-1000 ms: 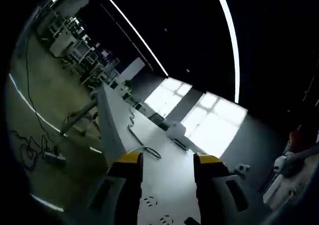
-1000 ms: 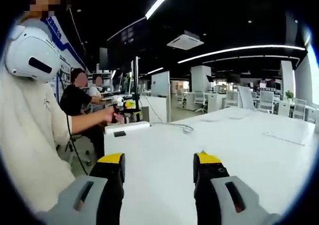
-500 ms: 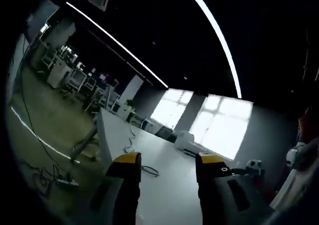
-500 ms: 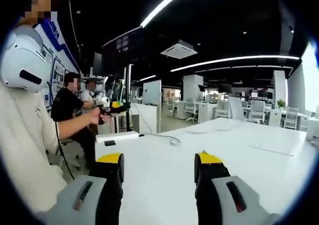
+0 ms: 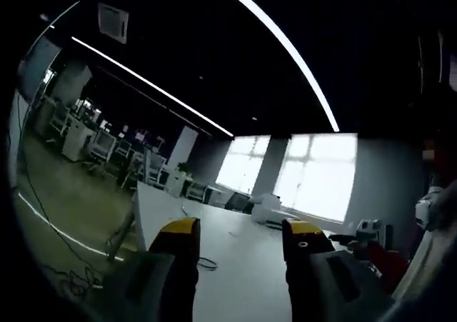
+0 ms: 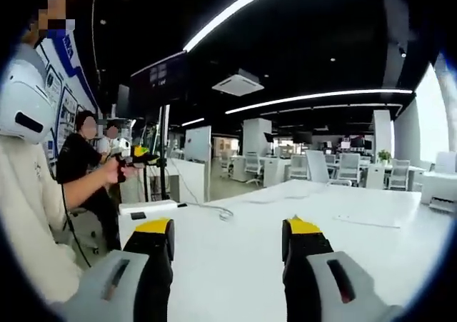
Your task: Pick up the power strip scattered on the table, fix it on the side mounting bracket of the table, and press the switch
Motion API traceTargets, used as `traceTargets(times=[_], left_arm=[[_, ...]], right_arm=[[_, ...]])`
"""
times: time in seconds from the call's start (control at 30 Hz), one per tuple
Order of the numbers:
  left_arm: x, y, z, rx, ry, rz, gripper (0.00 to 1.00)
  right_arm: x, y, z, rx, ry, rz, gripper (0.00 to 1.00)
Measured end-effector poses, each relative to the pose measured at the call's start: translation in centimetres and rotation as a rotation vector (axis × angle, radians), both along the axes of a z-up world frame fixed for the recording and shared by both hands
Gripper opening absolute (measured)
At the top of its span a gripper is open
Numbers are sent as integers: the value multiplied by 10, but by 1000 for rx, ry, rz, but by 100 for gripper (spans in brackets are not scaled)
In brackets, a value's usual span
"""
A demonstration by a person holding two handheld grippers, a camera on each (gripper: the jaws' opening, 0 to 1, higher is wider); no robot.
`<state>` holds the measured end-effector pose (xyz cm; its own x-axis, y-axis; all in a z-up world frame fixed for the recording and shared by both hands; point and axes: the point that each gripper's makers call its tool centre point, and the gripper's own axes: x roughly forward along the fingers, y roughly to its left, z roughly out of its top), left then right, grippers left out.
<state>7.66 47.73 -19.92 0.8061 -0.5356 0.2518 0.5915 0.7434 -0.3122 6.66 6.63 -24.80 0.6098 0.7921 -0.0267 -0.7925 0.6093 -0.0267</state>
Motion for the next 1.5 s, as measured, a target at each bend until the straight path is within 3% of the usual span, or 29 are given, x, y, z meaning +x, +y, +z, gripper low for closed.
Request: traceTargets(times=[0.3,0.4,0.53,0.87,1.1,1.27,1.5], left_arm=[[-15,-21,34,26,-96,18,57],[-19,-31,38,87,-119,41,57],[-23,-54,26,210,-116,56,56],[-22,-83,-1,221,-117,95,57],[-19,-94,-31,220,-70,116,59],[-17,-99,-39,218,-82,156,60],[-14,-113,-48,232,-71,146,61]], right_arm=[[0,-15,3,5,-20,-44,58],[1,-25,6,7,-35,-85,58],[3,-38,9,18,-43,-133,58],[5,-66,11,55,-67,-208,58],[12,-83,1,90,-60,-250,58],[14,-88,-9,94,-56,-267,58],[17,-91,-20,94,-36,-270,57]])
